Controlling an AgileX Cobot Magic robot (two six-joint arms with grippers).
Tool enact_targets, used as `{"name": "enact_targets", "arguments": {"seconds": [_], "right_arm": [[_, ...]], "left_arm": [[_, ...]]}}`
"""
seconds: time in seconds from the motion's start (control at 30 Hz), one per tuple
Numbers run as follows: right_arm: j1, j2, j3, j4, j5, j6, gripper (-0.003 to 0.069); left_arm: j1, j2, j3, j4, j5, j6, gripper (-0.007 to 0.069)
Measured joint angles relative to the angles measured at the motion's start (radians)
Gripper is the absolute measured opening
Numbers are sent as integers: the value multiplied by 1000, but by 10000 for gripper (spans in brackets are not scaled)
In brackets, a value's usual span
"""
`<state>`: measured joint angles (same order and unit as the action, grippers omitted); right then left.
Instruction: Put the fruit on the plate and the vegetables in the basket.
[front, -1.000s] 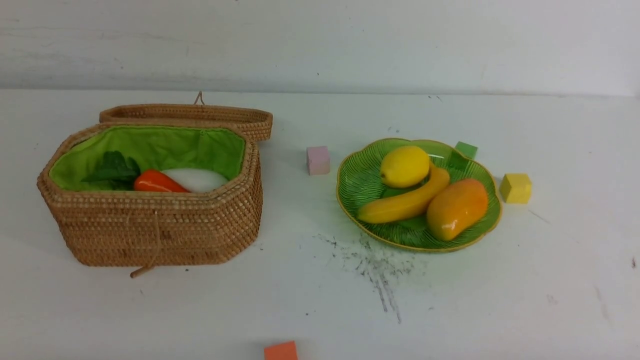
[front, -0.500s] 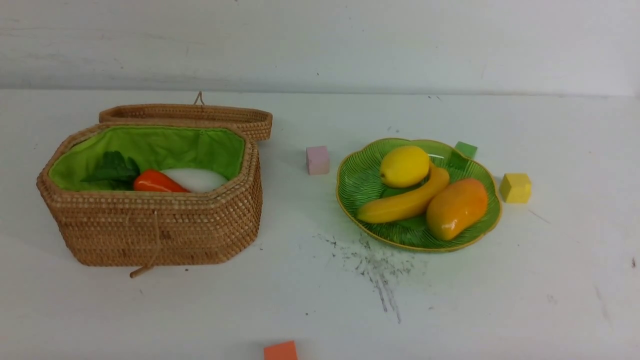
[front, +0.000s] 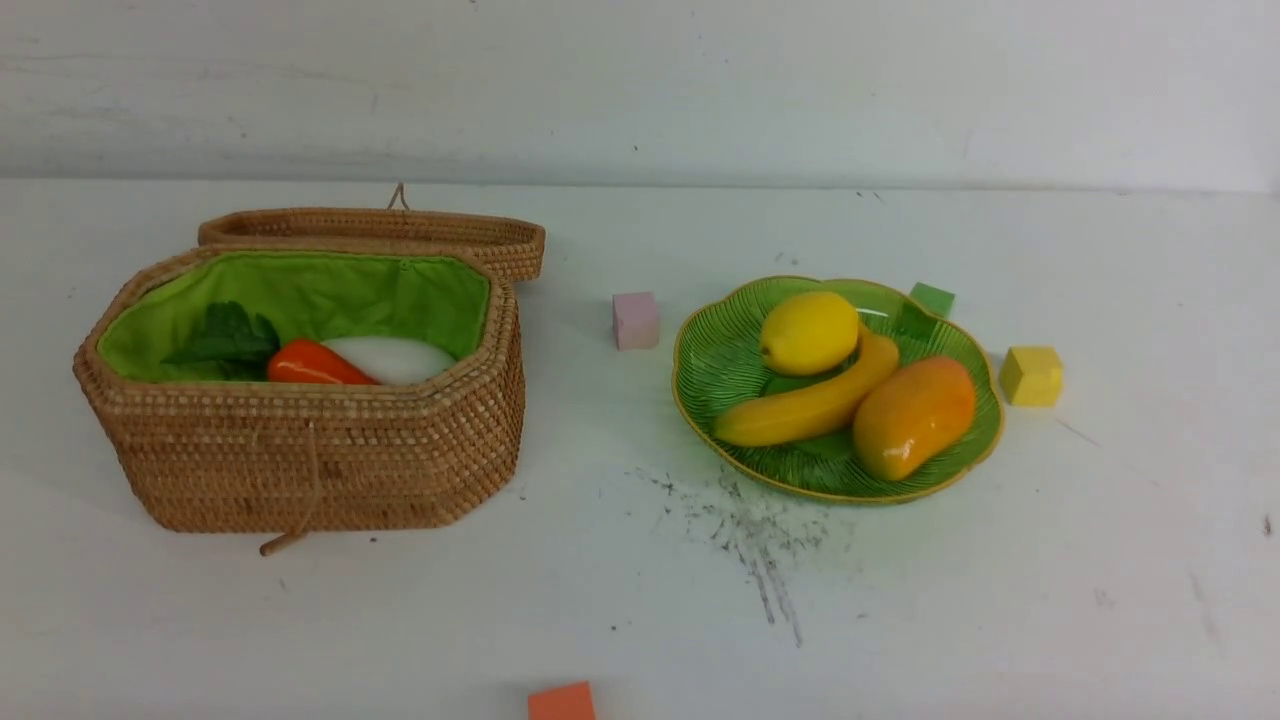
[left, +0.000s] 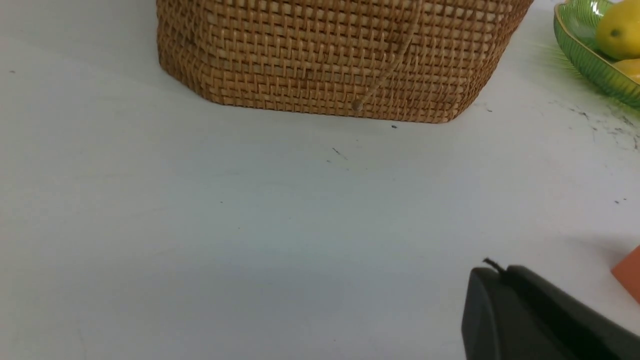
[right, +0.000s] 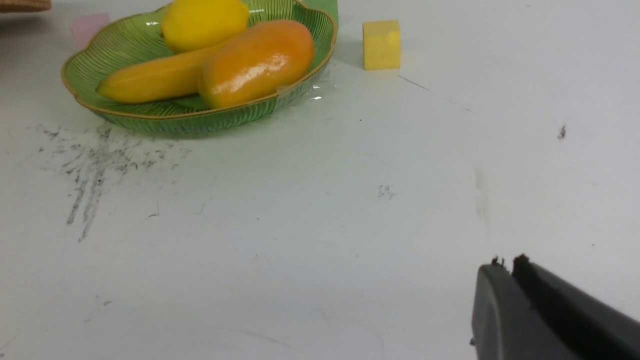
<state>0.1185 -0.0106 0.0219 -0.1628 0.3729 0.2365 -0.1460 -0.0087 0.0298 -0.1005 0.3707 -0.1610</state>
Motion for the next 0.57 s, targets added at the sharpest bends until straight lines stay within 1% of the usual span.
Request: {"name": "enact_targets", "arguments": {"seconds": [0.57], "right_arm": [[0, 0, 0, 0, 0, 0, 52]], "left_arm": [[0, 0, 0, 0, 0, 1, -1]]}}
